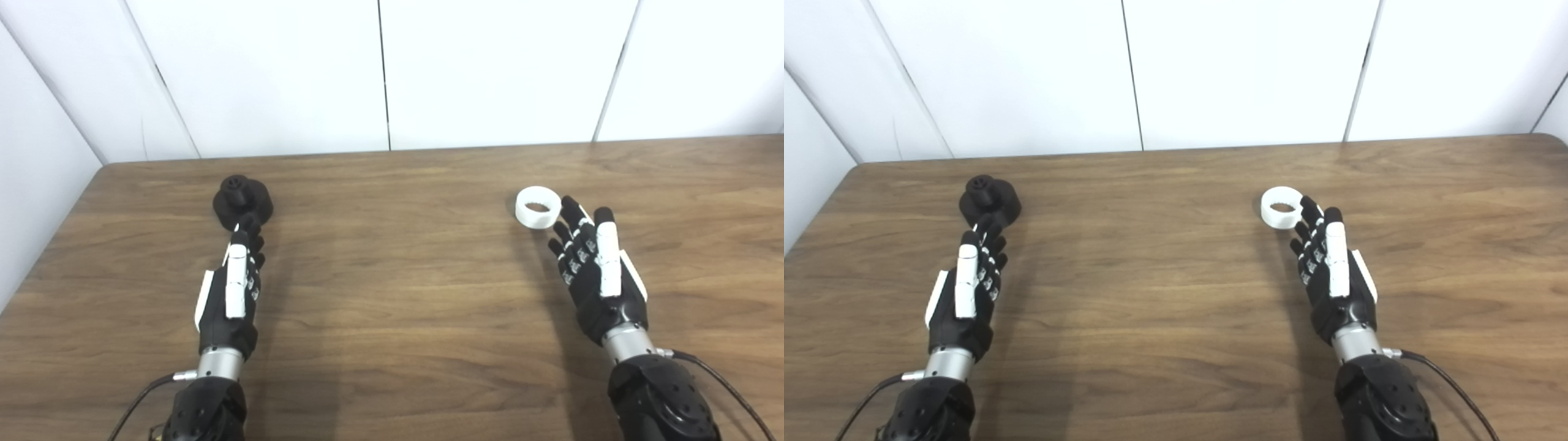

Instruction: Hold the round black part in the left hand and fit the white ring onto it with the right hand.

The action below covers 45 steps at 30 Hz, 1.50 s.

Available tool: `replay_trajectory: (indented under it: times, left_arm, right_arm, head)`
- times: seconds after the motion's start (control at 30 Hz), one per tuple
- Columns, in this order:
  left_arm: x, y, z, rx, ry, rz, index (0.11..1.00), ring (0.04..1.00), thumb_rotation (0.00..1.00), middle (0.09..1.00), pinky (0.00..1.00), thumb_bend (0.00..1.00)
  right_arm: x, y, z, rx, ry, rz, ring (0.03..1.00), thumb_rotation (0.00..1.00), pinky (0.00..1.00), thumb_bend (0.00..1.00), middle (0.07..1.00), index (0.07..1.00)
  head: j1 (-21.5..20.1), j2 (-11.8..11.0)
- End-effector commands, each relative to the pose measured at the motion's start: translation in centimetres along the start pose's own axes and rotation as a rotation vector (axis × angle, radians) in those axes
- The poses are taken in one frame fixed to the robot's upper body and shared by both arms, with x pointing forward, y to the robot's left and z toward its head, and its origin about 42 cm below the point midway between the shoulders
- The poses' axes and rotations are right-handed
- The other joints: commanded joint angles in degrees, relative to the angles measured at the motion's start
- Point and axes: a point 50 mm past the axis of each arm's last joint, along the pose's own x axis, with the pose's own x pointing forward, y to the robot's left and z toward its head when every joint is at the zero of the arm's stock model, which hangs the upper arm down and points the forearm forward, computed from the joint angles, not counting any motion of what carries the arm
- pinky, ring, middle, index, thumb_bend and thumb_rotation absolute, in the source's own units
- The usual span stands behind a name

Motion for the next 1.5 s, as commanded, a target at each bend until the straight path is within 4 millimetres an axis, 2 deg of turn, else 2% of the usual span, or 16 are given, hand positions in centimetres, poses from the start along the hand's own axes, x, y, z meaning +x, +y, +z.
replay_trajectory:
  times: [0.0,0.43,0.53,0.57,0.6,0.7,0.77,0.8,0.9,1.0,1.13,1.23,1.27,1.37,1.47]
  left_arm:
    - [0.5,-0.2,1.4,0.003,-0.086,-0.007,1.000,1.000,0.99,1.000,1.00,0.63]
    - [0.3,0.2,1.5,0.010,-0.073,-0.012,1.000,1.000,0.96,1.000,1.00,0.63]
    - [0.6,1.2,1.9,0.162,-0.071,-0.034,1.000,1.000,0.94,1.000,1.00,0.64]
    - [0.7,1.6,2.2,0.223,-0.069,-0.039,1.000,1.000,0.83,1.000,1.00,0.67]
    - [0.9,2.1,2.5,0.275,-0.073,-0.039,1.000,1.000,0.77,1.000,1.00,0.67]
    - [1.5,3.4,3.7,0.451,-0.069,-0.017,1.000,1.000,0.70,1.000,0.99,0.65]
    - [2.1,4.4,4.8,0.529,-0.071,0.015,1.000,1.000,0.64,1.000,0.98,0.64]
    - [2.5,5.1,5.3,0.585,-0.081,0.036,0.993,0.995,0.58,1.000,0.97,0.66]
    - [3.8,6.8,7.0,0.746,-0.112,0.081,0.972,0.974,0.48,0.992,0.94,0.73]
    - [5.1,8.1,8.6,0.889,-0.145,0.097,0.973,0.997,0.39,0.999,0.96,0.81]
    - [7.2,9.2,10.7,1.080,-0.160,0.097,0.966,1.000,0.36,0.999,0.95,0.91]
    - [8.6,9.7,11.9,1.133,-0.137,0.086,0.954,1.000,0.33,1.000,0.94,0.96]
    - [9.4,9.9,12.3,1.147,-0.125,0.086,0.945,1.000,0.28,1.000,0.94,0.97]
    - [11.1,10.1,12.9,1.172,-0.110,0.090,0.936,1.000,0.25,0.993,0.93,0.99]
    - [12.4,10.4,12.8,1.205,-0.119,0.093,0.931,1.000,0.26,0.984,0.92,1.00]
  right_arm:
    - [0.8,0.8,2.2,-0.007,-0.087,0.045,1.000,0.99,1.00,0.57,1.000,0.948]
    - [1.0,0.9,2.3,-0.007,-0.091,0.050,1.000,1.00,1.00,0.57,1.000,0.946]
    - [1.0,0.9,2.2,-0.006,-0.091,0.055,1.000,1.00,1.00,0.57,1.000,0.948]
    - [1.0,0.9,2.2,-0.006,-0.091,0.057,1.000,1.00,1.00,0.57,1.000,0.950]
    - [1.1,0.9,2.2,-0.007,-0.092,0.058,1.000,1.00,1.00,0.57,1.000,0.952]
    - [1.1,0.9,2.2,0.003,-0.090,0.061,1.000,1.00,1.00,0.57,1.000,0.953]
    - [1.1,0.8,2.1,0.003,-0.089,0.062,1.000,1.00,1.00,0.57,1.000,0.954]
    - [1.1,0.8,2.1,0.006,-0.089,0.063,1.000,1.00,1.00,0.57,1.000,0.954]
    - [1.1,0.7,2.1,0.011,-0.086,0.066,1.000,0.99,1.00,0.58,1.000,0.954]
    - [1.2,0.7,1.9,0.008,-0.083,0.065,1.000,0.99,1.00,0.58,1.000,0.952]
    - [1.3,0.6,1.8,-0.004,-0.082,0.069,1.000,1.00,1.00,0.58,1.000,0.948]
    - [1.4,0.7,1.8,-0.007,-0.078,0.067,1.000,1.00,1.00,0.59,1.000,0.945]
    - [1.5,0.7,1.8,-0.011,-0.079,0.073,1.000,1.00,1.00,0.59,1.000,0.947]
    - [1.6,0.5,1.8,-0.018,-0.083,0.086,1.000,1.00,1.00,0.59,1.000,0.952]
    - [1.6,0.5,1.8,-0.016,-0.083,0.088,1.000,1.00,1.00,0.60,1.000,0.952]
  head:
    - [0.1,0.0]
    - [0.3,-0.2]
    - [0.7,-0.3]
    - [0.9,-0.4]
    - [1.2,-0.4]
    - [1.7,-0.5]
    - [1.8,-0.7]
    - [1.9,-0.8]
    - [2.1,-1.0]
    - [2.4,-1.3]
    - [2.4,-1.6]
    - [2.6,-1.7]
    - [2.7,-1.8]
    - [2.7,-2.0]
    - [2.6,-2.2]
